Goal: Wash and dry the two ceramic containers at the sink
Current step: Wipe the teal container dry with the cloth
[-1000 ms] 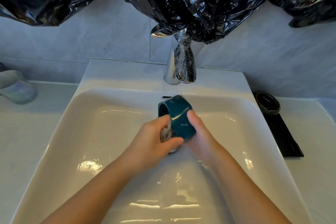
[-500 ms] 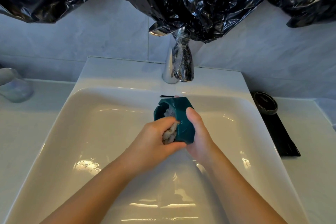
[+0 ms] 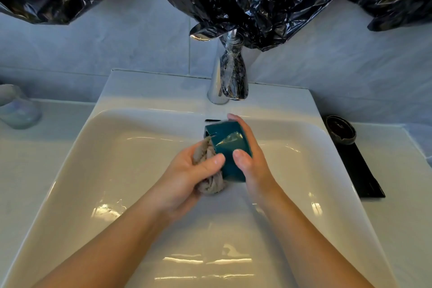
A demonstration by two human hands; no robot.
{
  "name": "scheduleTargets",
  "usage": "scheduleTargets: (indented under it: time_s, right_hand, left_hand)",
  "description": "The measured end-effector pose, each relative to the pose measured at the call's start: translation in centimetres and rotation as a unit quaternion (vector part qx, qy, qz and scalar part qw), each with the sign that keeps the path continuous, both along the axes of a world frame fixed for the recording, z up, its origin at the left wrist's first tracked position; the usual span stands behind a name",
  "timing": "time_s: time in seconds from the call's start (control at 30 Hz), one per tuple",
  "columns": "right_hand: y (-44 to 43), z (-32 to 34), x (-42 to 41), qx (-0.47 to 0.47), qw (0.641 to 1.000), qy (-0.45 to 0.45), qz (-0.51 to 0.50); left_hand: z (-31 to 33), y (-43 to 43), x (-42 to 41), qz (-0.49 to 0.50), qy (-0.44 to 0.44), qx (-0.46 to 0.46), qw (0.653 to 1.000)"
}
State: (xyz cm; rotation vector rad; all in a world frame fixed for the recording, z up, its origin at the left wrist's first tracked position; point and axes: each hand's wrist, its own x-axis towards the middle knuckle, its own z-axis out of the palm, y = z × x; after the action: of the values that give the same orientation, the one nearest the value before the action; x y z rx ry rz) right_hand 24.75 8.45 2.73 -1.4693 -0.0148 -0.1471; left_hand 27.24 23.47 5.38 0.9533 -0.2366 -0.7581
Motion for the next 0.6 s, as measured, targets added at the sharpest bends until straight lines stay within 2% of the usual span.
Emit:
scheduleTargets:
  time_s: [0.1,0.2,0.27,0.33,0.4,0.43,0.47,0.53,0.57,0.6]
  right_hand:
    - [-0.1,0.4,-0.1,-0.039,0.998,-0.054,0.002]
    - [-0.3,0.1,-0.3,0.002,0.998,-0.056,-0.026]
    - [-0.4,0.2,-0.1,0.082,0.995,-0.011,-0.059]
    - [-0.6,0.3,0.1,0.167,0.982,0.023,-0.081]
    - [-0.6,0.6,0.1,0.233,0.966,0.058,-0.097]
    - [-0.5,0.7,0.1,0.258,0.960,0.070,-0.087]
    - [-0.4,0.7,0.0,0.274,0.956,0.076,-0.072]
    - [-0.1,0.5,0.0,0.284,0.955,0.071,-0.040]
    - [0.1,0.5,0.0,0.286,0.955,0.069,-0.030]
    - [0.3,0.6,0.0,0.290,0.954,0.070,-0.024]
  left_hand:
    - [0.2,0.1,-0.1,0.033,0.101,-0.091,0.990]
    - [0.6,-0.2,0.0,0.072,0.110,-0.061,0.989]
    - [0.7,0.2,0.6,0.143,0.080,-0.014,0.986]
    - [1.0,0.9,1.3,0.193,0.026,-0.008,0.981]
    - [1.1,1.2,1.6,0.170,-0.049,-0.014,0.984]
    - [1.1,1.1,1.5,0.156,-0.120,0.035,0.980]
    - [1.0,0.8,1.2,0.154,-0.227,0.107,0.956]
    - [0.4,0.1,0.7,0.169,-0.430,0.229,0.857]
    - [0.2,-0.2,0.9,0.180,-0.480,0.256,0.819]
    - [0.2,-0.3,1.2,0.187,-0.500,0.267,0.802]
